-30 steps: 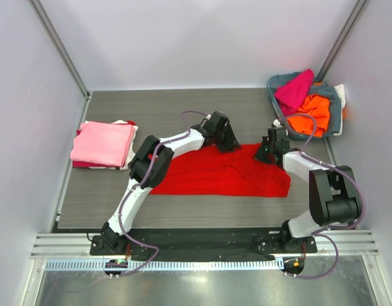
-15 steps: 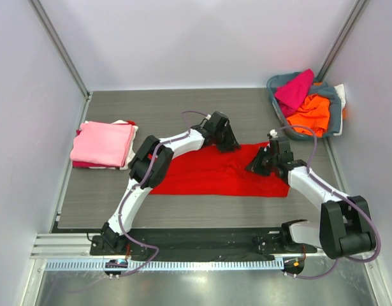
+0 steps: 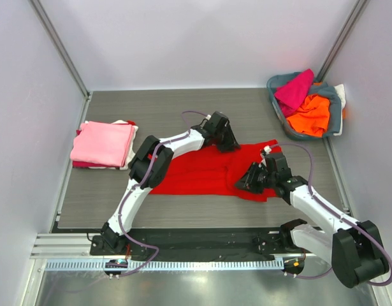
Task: Fold and stack the t-shirts
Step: Fold the tshirt
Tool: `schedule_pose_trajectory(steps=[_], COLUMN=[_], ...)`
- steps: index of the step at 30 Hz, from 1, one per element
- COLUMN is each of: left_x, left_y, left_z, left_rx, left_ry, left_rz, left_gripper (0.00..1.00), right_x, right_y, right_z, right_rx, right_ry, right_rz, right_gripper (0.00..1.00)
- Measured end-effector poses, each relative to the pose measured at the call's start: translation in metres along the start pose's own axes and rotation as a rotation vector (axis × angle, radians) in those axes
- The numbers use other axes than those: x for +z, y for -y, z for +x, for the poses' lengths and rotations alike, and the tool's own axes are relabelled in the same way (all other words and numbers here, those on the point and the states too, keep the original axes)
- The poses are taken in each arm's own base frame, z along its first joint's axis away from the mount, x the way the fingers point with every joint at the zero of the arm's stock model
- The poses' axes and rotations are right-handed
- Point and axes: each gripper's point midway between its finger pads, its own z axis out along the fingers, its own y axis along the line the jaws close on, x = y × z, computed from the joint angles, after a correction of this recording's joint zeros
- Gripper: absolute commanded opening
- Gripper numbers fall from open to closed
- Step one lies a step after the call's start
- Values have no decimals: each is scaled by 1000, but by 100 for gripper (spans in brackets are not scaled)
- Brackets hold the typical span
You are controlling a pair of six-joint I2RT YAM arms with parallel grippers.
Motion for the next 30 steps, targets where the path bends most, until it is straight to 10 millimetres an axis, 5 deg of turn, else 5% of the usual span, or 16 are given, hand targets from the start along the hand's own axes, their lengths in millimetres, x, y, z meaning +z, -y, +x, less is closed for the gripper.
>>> schedule_pose_trajectory(steps=[3, 7, 11, 16, 21, 26, 30], left_x=[0, 0, -3, -19, -58, -109, -124], left_y=[0, 0, 0, 1, 26, 66, 74], left_z=[0, 0, 0, 2, -8, -16, 0], left_rx=[1, 0, 19, 52, 103, 142, 166], left_ry=[2, 1, 1, -6, 38, 100, 90], left_rz=[0, 0, -1, -18, 15, 97, 119], left_gripper=[36, 36, 37, 38, 39, 38, 38], right_x=[0, -2, -11, -22, -27, -23, -18], right_y=[-8, -11, -11, -9, 15, 40, 60], right_z=[10, 12, -1, -32, -46, -47, -37], right_rx=[16, 16, -5, -35, -35, -15, 13], right_ry=[-37, -43, 24, 162, 247, 251, 206], right_rz=[-27, -34, 8, 93, 227, 348, 437], right_gripper=[56, 57, 49, 24, 1, 1, 1])
